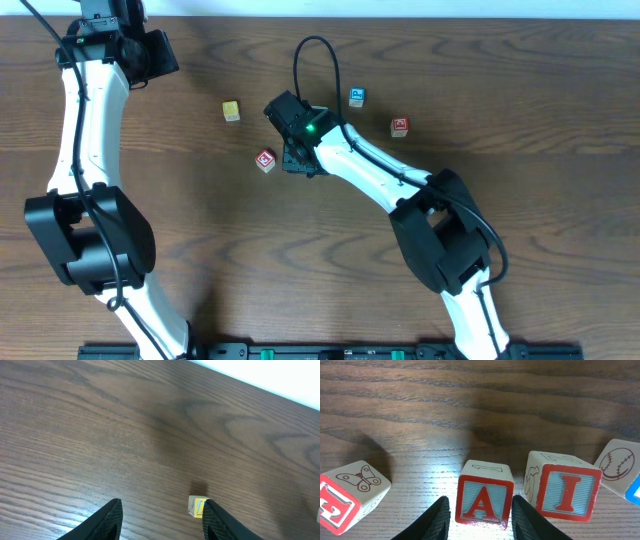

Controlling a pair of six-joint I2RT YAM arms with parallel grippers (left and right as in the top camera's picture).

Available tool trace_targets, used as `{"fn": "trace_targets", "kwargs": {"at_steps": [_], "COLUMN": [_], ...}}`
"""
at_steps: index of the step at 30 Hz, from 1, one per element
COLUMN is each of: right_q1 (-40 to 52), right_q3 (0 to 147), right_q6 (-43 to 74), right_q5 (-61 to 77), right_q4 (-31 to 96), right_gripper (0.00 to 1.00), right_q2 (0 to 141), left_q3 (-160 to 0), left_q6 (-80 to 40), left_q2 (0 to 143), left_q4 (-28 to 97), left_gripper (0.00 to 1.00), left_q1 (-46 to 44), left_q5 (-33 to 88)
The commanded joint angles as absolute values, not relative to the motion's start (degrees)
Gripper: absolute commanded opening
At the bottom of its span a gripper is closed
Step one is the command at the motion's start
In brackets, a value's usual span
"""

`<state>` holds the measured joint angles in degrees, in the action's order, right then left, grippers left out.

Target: Spell out Ai2

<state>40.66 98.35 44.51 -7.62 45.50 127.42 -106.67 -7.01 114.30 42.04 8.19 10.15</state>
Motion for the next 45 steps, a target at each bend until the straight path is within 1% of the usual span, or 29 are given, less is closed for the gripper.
{"fn": "trace_targets", "kwargs": {"at_steps": [1,4,8,12,17,19,20,21,22,23,25,26,27,29,32,34,37,40,42,44,45], "right_q1": [40.36,40.29,39.59,38.24,36.93,36.71,36.71,36.71,36.69,36.53,35.62,34.28,33.01,29.98,25.78,23.75,21.26,19.94,19.40,19.18,19.14], "right_q3": [98.54,98.54,99.39,103.68,113.95,119.13,121.73,123.70,125.75,127.46,129.05,128.90,128.73,127.96,124.84,120.60,109.69,99.09,92.73,86.19,84.12], "right_q6": [44.03,43.64,41.87,39.38,36.71,35.20,33.58,32.18,31.09,30.70,29.19,28.75,28.75,28.60,26.30,25.30,22.65,20.38,20.27,20.27,20.27], "right_q5": [-9.06,-9.28,-9.26,-9.23,-9.26,-9.26,-9.28,-9.26,-9.26,-9.23,-8.58,-8.56,-8.56,-8.32,-6.57,-5.52,-4.60,1.41,3.70,6.22,7.53], "right_q4": [45.39,45.06,44.38,46.19,54.30,58.37,60.38,61.91,63.88,65.95,69.56,72.27,74.46,78.06,80.03,78.91,73.84,67.05,63.75,60.97,60.01], "right_gripper": [0.41,0.48,0.47,0.56,0.56,0.51,0.45,0.30,0.06,0.01,0.01,0.01,0.01,0.01,0.01,0.01,0.01,0.01,0.01,0.01,0.01], "right_q2": [128.38,128.38,128.22,128.16,128.14,128.14,128.09,128.03,127.87,127.61,126.30,124.84,123.76,121.62,117.38,113.45,104.79,98.00,94.83,92.27,91.64], "left_q3": [-107.37,-107.37,-107.37,-107.37,-107.35,-107.35,-107.35,-107.35,-107.35,-107.24,-106.85,-106.13,-105.25,-102.78,-97.45,-93.17,-87.92,-86.80,-86.80,-86.80,-86.74], "left_q6": [-6.00,-6.00,-5.96,-5.93,-5.76,-5.74,-5.72,-5.02,-3.66,-2.79,-1.23,-1.21,-1.26,-1.23,-0.27,-0.03,0.62,1.23,0.32,-2.66,-3.51], "left_q2": [113.89,113.89,113.89,113.89,113.91,113.91,113.91,113.91,113.91,113.93,113.93,113.97,113.97,113.97,113.97,113.97,113.97,113.95,113.75,113.67,113.67], "left_q4": [42.22,42.22,42.22,42.24,42.81,43.79,44.45,45.30,46.15,46.92,48.25,48.84,48.86,48.69,47.00,45.52,44.73,44.03,43.16,43.09,43.24], "left_gripper": [0.53,0.53,0.53,0.53,0.53,0.53,0.53,0.52,0.47,0.45,0.34,0.13,0.06,0.06,0.06,0.06,0.06,0.06,0.06,0.06,0.06], "left_q1": [8.27,8.27,8.25,8.23,8.16,7.84,7.55,7.05,6.42,5.56,3.36,1.63,0.49,-0.97,-1.89,-2.83,-6.37,-10.74,-13.58,-16.67,-17.54], "left_q5": [10.00,10.00,10.00,9.98,10.17,10.63,10.79,11.29,12.08,12.47,13.23,13.67,14.09,18.81,31.57,34.57,34.50,32.38,28.12,18.50,15.99]}}
